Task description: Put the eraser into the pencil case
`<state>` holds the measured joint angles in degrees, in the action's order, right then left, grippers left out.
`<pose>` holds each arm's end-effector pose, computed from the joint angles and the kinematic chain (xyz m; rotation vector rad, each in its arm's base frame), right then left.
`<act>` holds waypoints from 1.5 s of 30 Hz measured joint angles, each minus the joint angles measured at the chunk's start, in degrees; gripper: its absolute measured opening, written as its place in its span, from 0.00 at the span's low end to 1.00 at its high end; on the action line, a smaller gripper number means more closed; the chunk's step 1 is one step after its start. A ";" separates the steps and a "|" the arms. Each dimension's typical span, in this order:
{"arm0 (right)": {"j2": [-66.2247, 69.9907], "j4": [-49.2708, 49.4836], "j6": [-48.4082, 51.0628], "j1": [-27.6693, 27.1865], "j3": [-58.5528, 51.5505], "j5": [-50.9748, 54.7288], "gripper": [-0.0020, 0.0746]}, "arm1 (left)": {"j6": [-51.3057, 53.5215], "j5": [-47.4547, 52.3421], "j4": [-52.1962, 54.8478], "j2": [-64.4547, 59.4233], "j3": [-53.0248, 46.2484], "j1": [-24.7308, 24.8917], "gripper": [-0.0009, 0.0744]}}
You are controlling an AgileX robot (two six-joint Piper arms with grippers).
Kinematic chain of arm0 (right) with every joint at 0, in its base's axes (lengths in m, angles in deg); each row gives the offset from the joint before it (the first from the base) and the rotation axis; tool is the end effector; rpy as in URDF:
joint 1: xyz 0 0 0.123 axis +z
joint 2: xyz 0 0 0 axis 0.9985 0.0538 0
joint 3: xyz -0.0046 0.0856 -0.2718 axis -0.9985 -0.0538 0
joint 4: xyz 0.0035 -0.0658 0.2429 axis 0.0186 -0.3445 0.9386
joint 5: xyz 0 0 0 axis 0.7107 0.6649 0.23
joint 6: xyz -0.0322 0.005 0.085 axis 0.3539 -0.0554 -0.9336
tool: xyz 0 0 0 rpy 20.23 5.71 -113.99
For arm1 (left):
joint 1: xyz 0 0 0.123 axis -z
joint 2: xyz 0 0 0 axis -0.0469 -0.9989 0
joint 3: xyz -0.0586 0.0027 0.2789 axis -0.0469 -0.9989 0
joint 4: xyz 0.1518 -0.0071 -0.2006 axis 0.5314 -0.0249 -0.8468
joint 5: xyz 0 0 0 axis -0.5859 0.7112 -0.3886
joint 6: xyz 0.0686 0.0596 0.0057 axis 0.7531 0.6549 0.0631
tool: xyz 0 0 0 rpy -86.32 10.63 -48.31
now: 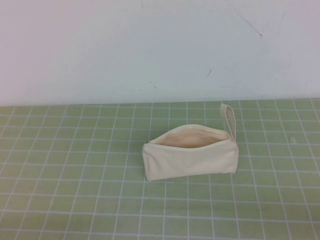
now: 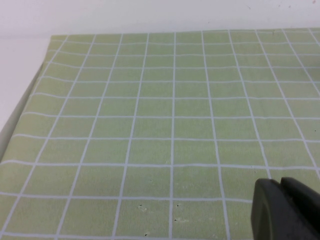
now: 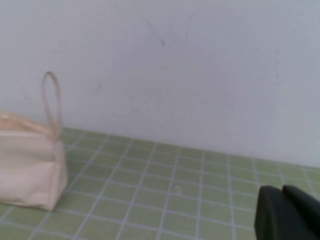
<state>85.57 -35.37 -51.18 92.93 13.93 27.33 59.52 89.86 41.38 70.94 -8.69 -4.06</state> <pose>0.0644 0.0060 0.2054 -0.1873 1.5152 -0.0422 0.0536 -0.0017 0.1766 -0.0339 1.8268 -0.0386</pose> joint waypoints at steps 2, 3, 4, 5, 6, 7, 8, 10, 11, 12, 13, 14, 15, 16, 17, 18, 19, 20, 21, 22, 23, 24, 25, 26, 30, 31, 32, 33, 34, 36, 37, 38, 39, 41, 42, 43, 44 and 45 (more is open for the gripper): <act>-1.36 0.00 0.00 -3.20 0.00 0.00 0.03 | 0.00 0.00 0.00 0.00 0.00 0.00 0.01; -1.71 0.00 0.00 -4.27 0.00 -0.15 0.03 | 0.00 0.00 0.00 0.00 0.00 0.00 0.01; -1.95 0.00 0.00 -4.98 0.00 -0.14 0.03 | 0.00 0.00 0.00 0.00 0.00 0.00 0.01; -2.08 0.10 0.00 -5.23 0.00 -0.14 0.03 | 0.00 0.00 0.00 0.00 0.00 0.00 0.01; -2.18 0.10 0.00 -5.48 0.00 0.11 0.03 | 0.00 0.00 0.00 0.00 0.00 0.00 0.01; -2.18 0.10 0.00 -5.61 0.00 0.54 0.03 | 0.00 0.00 0.00 0.00 0.00 0.00 0.01; -2.18 0.10 0.00 -5.61 0.00 1.05 0.03 | 0.00 0.00 0.00 0.00 0.00 0.00 0.01; -2.18 0.28 0.00 -5.61 0.00 2.84 0.03 | 0.00 0.00 0.00 0.00 0.00 0.00 0.01; -2.31 0.23 0.00 -5.61 0.00 3.79 0.03 | 0.00 0.00 0.00 0.00 0.00 0.00 0.01; -2.71 0.32 0.00 -5.61 0.00 5.37 0.03 | 0.00 0.00 0.00 0.00 0.00 0.00 0.01; -3.58 0.32 0.00 -5.61 0.00 7.35 0.03 | 0.00 0.00 0.00 0.00 0.00 0.00 0.01; -4.42 0.32 -0.11 -5.61 0.00 9.60 0.03 | 0.00 0.00 0.00 0.00 0.00 0.00 0.01; -5.23 0.32 -0.25 -5.61 0.00 12.04 0.03 | 0.00 0.00 0.00 0.00 0.00 0.00 0.01; -5.58 0.32 -0.33 -5.61 0.00 14.67 0.03 | 0.00 0.00 0.00 0.00 0.00 0.00 0.01; -5.71 0.32 -0.38 -5.61 0.00 16.63 0.03 | 0.00 0.00 0.00 0.00 0.00 0.00 0.01; -5.81 0.32 -0.47 -5.61 0.00 18.53 0.03 | 0.00 0.00 0.00 0.00 0.00 0.00 0.01; -5.81 0.32 -0.47 -5.61 0.00 20.80 0.03 | 0.00 0.00 0.00 0.00 0.00 0.00 0.01; -5.81 0.32 -0.72 -5.61 -0.05 21.96 0.03 | 0.00 0.00 0.00 0.00 0.00 0.00 0.01; -5.81 0.32 -1.16 -5.61 -0.05 23.03 0.03 | 0.00 0.00 0.00 0.00 0.00 0.00 0.01; -5.81 0.32 -2.02 -5.61 -0.05 23.69 0.02 | -0.12 0.00 0.00 0.00 0.00 0.00 0.01; -5.81 0.32 -2.94 -5.61 -0.05 24.03 0.02 | -0.12 0.00 0.00 0.00 0.00 0.00 0.01; -5.81 0.18 -4.21 -5.61 -0.05 24.14 0.02 | -0.12 0.00 0.00 0.00 0.00 0.00 0.01; -5.81 -0.13 -5.48 -5.61 -0.05 24.12 0.03 | -0.12 0.00 0.00 0.00 0.00 0.00 0.01; -5.81 -0.10 -6.41 -5.61 -0.05 24.22 0.02 | -0.12 0.00 0.00 0.00 0.00 0.00 0.01; -5.81 -0.46 -8.48 -5.61 -0.05 24.35 0.02 | -0.12 0.08 0.00 0.00 0.00 0.00 0.01; -5.81 -0.46 -8.62 -5.61 0.05 24.35 0.02 | -0.12 0.08 0.00 0.00 0.00 0.00 0.01; -5.81 -0.46 -8.72 -5.61 0.05 24.35 0.02 | -0.12 0.08 0.00 0.00 0.00 0.00 0.01; -5.81 -0.46 -8.75 -5.61 0.05 24.35 0.02 | -0.12 0.08 0.00 0.00 0.00 0.00 0.01; -5.81 -0.46 -8.75 -5.61 0.05 24.35 0.02 | -0.12 0.08 0.00 0.00 0.00 0.00 0.01; -5.81 -0.49 -8.85 -5.61 0.05 24.35 0.03 | -0.12 0.08 0.00 0.00 0.00 0.00 0.01; -5.81 -0.49 -8.97 -5.61 0.05 24.35 0.02 | -0.12 0.08 0.00 0.00 0.00 0.00 0.01; -5.81 -0.49 -8.97 -5.61 0.05 24.35 0.02 | -0.12 0.08 0.00 0.00 0.00 0.00 0.01; -5.81 -0.49 -8.97 -5.61 0.05 24.35 0.03 | -0.12 0.08 0.00 0.00 0.00 0.00 0.01; -5.81 -0.49 -8.97 -5.61 0.05 24.35 0.03 | -0.12 0.08 0.00 0.00 0.00 0.00 0.01; -5.81 -0.59 -8.97 -5.61 0.05 24.35 0.02 | -0.12 0.08 0.00 0.00 0.00 0.00 0.01; -5.81 -0.59 -8.97 -5.61 0.05 24.35 0.02 | -0.12 0.08 0.00 0.00 0.00 0.00 0.01; -5.81 -0.59 -8.97 -5.61 0.05 24.35 0.02 | -0.12 0.08 0.00 0.00 0.00 0.00 0.01; -5.81 -0.59 -8.97 -5.61 0.05 24.38 0.02 | -0.12 0.08 0.00 0.00 0.00 0.00 0.01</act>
<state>79.76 -35.96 -60.14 87.32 13.98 51.71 59.40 89.94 41.38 70.94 -8.69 -4.06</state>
